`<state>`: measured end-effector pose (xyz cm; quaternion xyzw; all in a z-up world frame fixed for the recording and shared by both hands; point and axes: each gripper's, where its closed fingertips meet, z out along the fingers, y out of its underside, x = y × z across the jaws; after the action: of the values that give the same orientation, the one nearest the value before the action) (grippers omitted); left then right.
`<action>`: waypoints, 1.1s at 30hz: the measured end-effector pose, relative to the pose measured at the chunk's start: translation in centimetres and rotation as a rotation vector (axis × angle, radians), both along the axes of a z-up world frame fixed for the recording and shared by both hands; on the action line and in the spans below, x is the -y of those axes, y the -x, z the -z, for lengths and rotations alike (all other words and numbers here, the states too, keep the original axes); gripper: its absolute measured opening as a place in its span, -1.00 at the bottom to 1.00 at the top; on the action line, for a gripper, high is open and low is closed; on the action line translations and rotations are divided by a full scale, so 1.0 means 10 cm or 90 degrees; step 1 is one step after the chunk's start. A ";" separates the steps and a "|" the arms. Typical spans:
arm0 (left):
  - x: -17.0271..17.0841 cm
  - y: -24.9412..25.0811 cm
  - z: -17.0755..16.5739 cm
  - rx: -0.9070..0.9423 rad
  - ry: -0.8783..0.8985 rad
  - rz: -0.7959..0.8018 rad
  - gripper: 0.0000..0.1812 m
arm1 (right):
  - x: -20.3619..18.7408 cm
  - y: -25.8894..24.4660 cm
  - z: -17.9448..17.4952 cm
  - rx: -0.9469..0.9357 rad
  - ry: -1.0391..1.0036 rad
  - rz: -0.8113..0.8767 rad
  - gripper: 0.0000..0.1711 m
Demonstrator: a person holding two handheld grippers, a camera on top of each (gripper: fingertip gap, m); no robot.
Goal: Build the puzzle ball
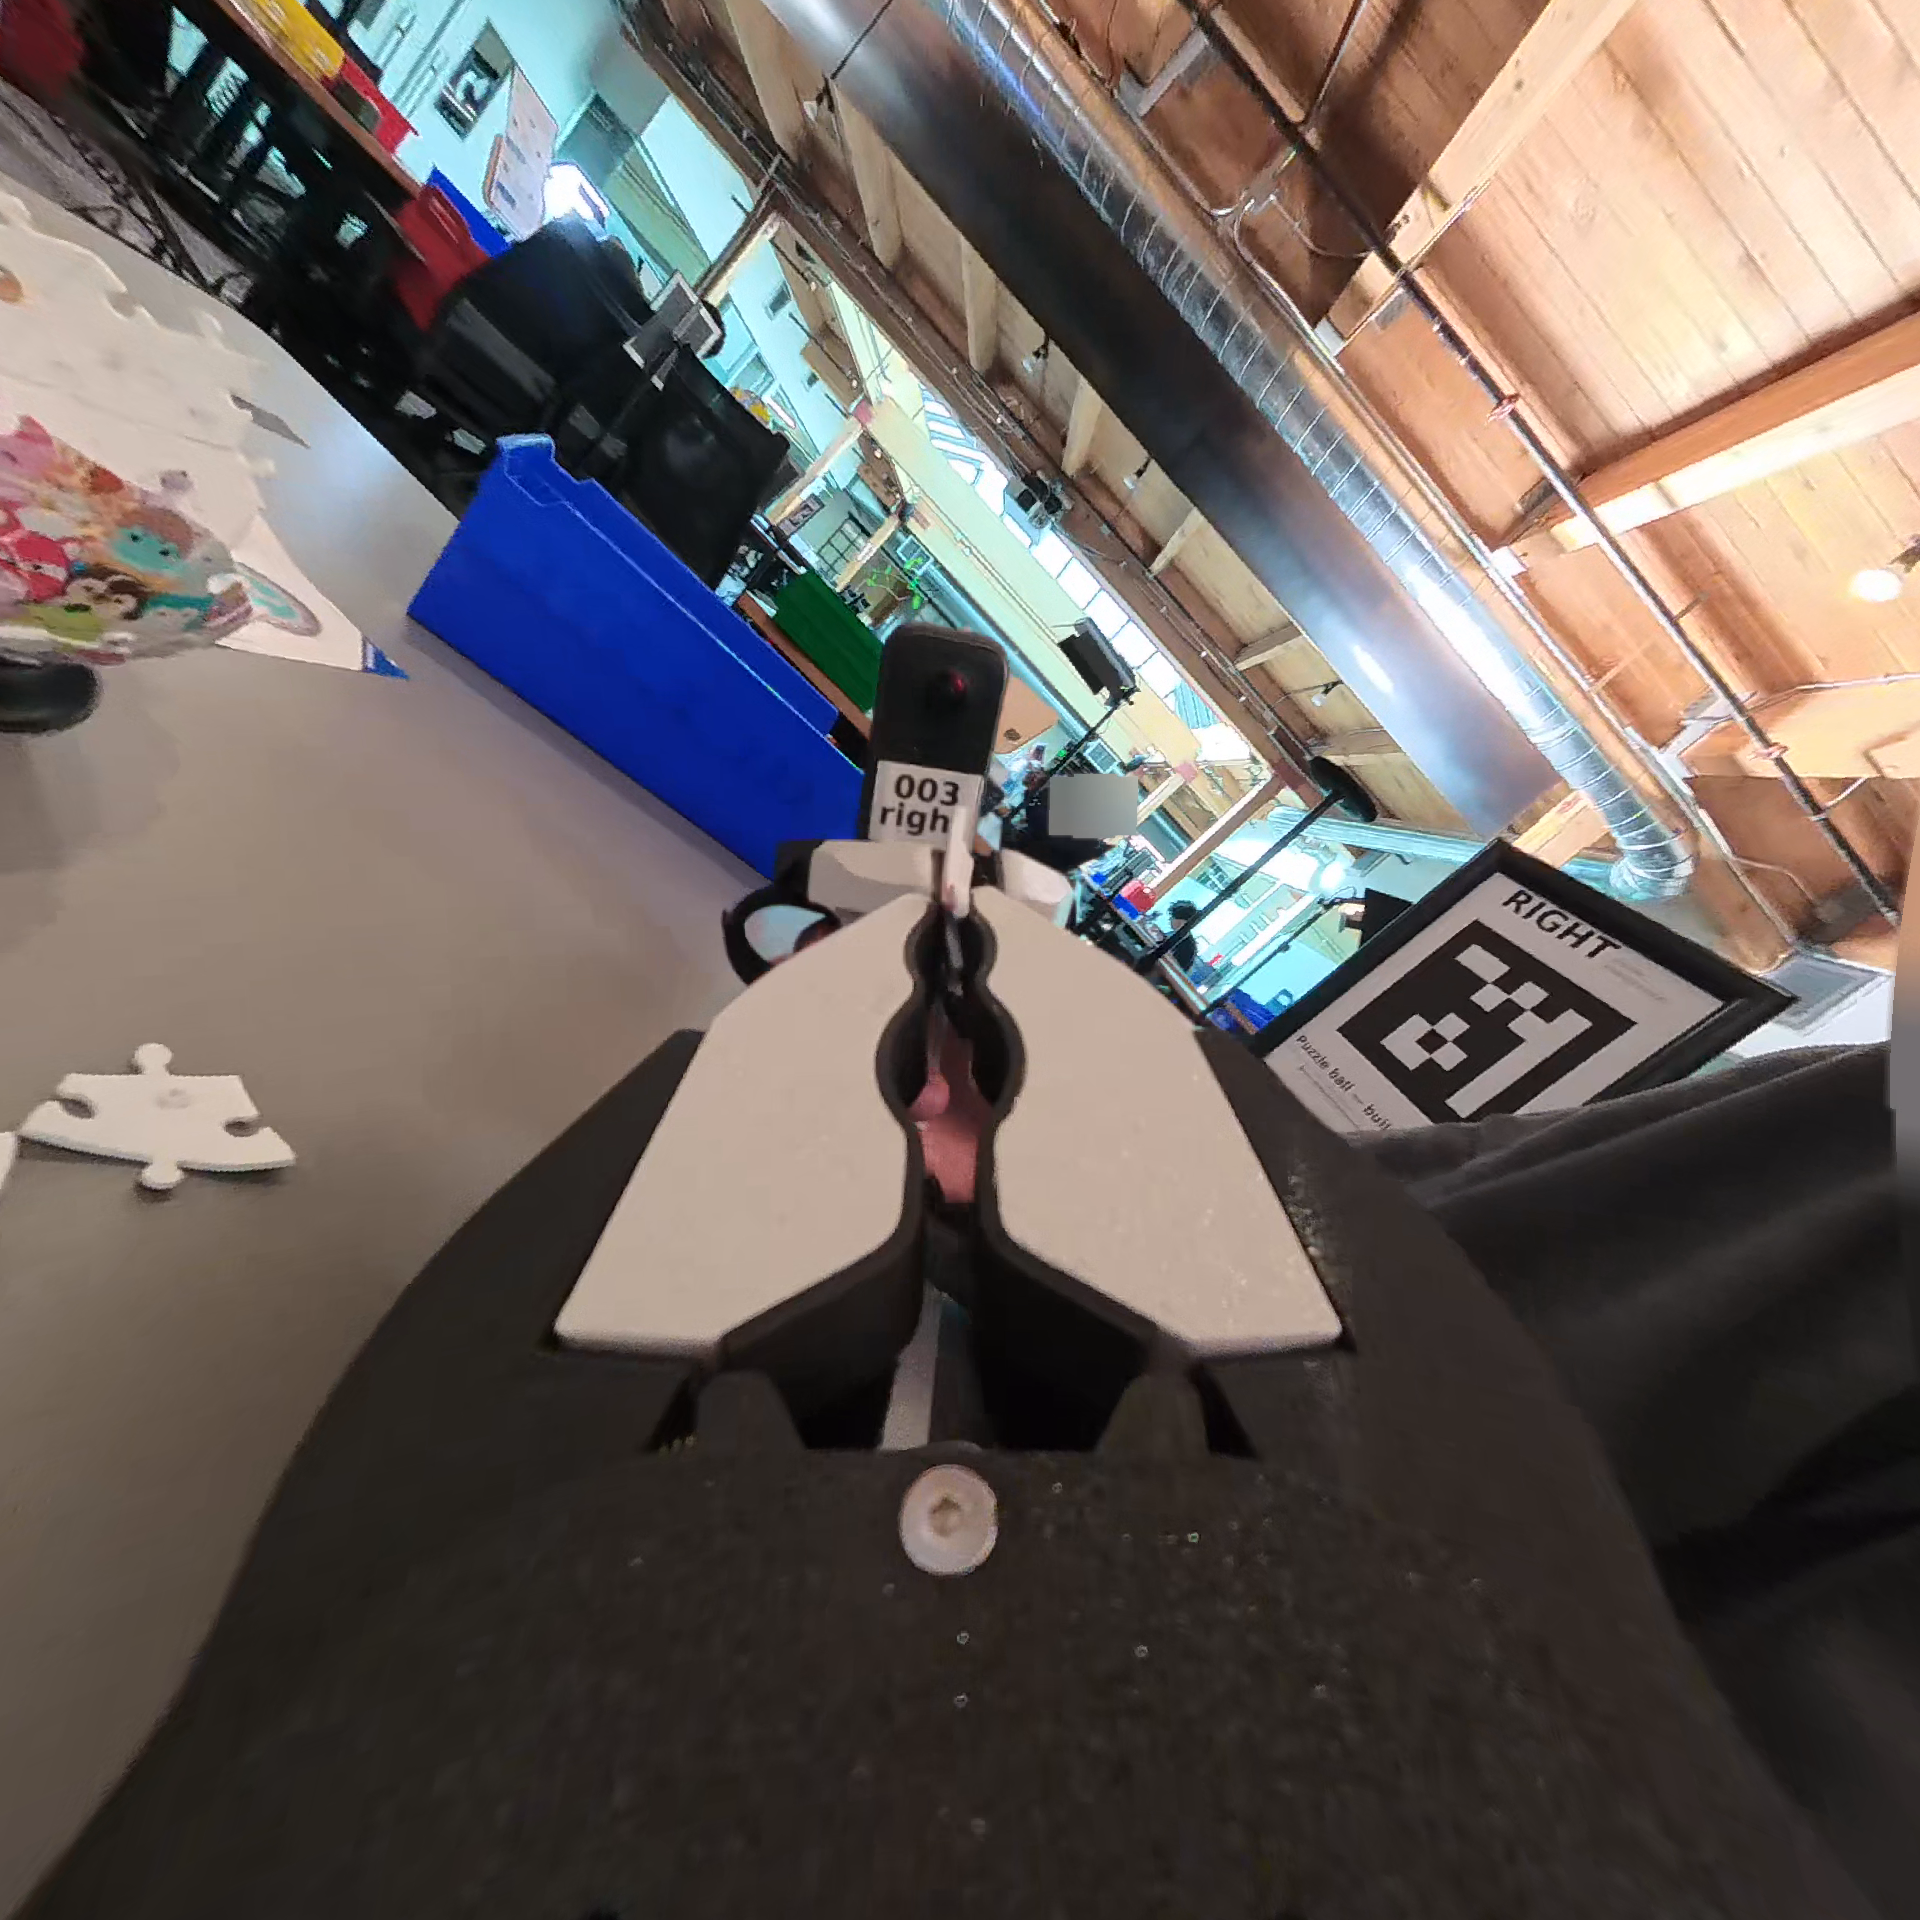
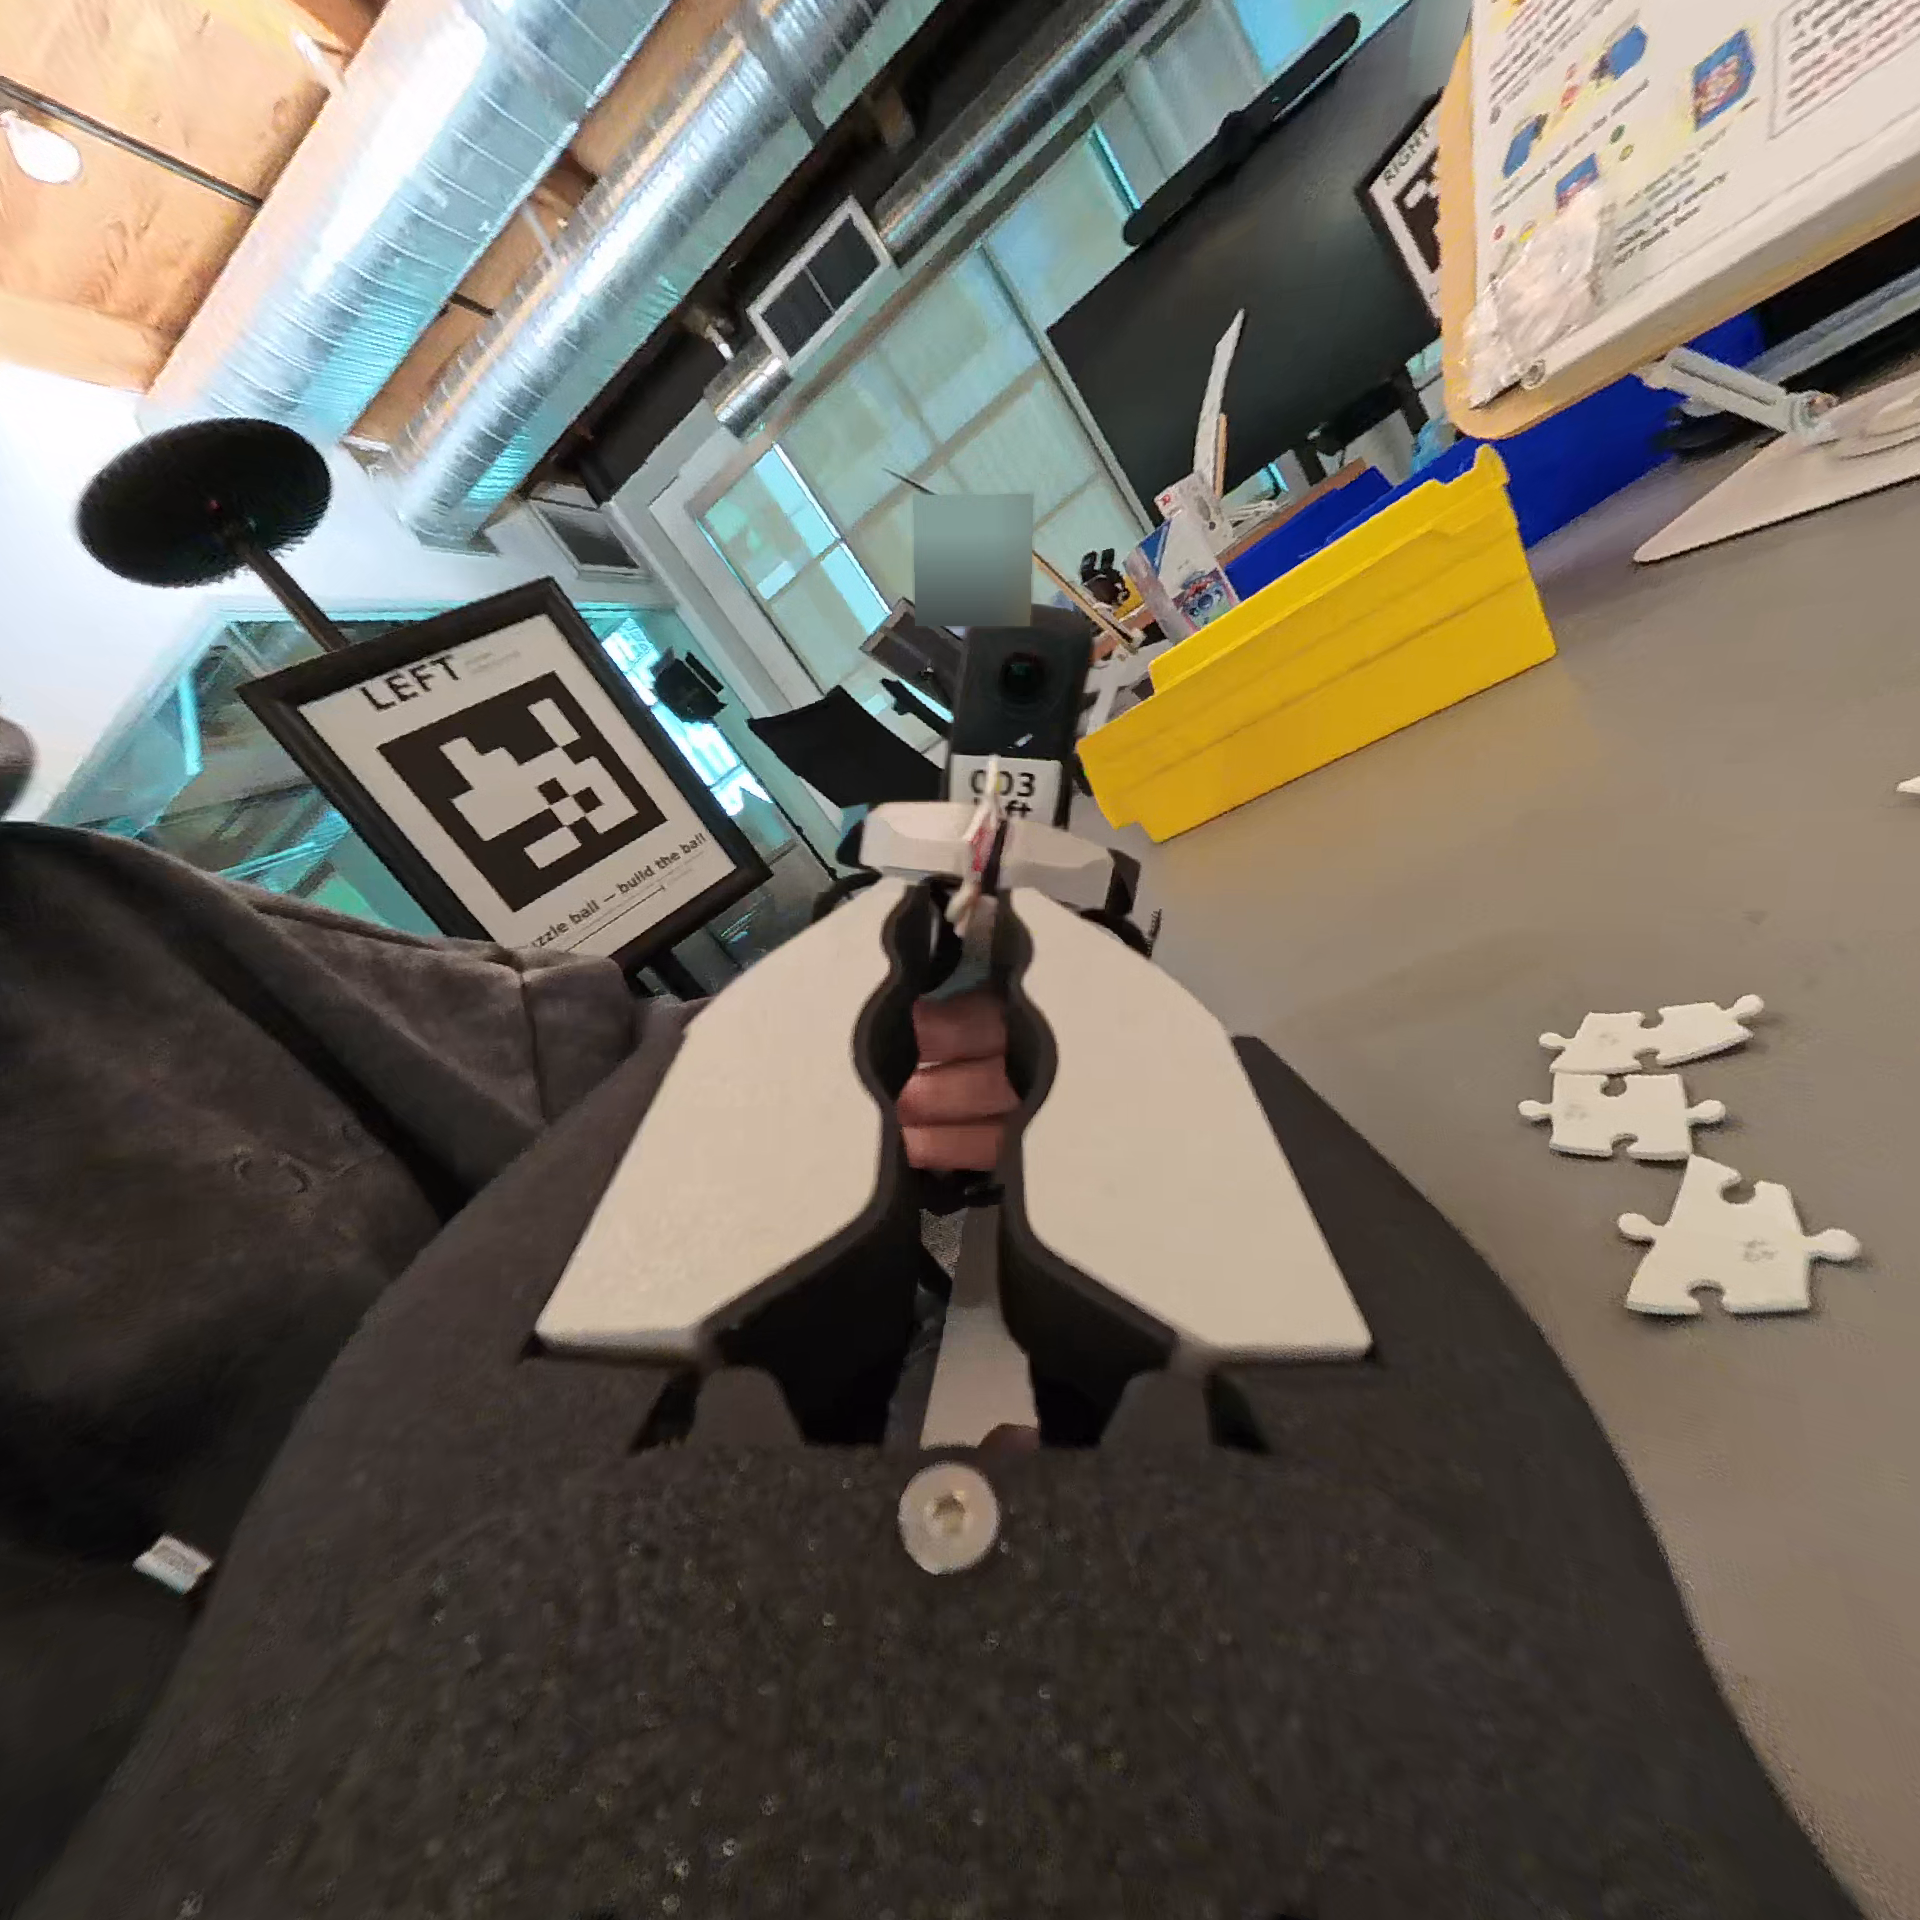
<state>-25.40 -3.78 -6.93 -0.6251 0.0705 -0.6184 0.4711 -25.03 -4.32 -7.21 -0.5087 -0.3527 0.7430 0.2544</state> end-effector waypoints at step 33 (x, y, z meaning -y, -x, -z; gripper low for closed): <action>0.12 -0.06 0.21 -0.206 -0.023 0.022 -0.99 | 0.00 -0.08 0.13 0.118 -0.331 0.066 -0.97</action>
<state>-24.79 -5.02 -9.05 -0.7064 0.1673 -0.5163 0.4544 -24.27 -4.37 -8.48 -0.5094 -0.5270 0.5639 0.3805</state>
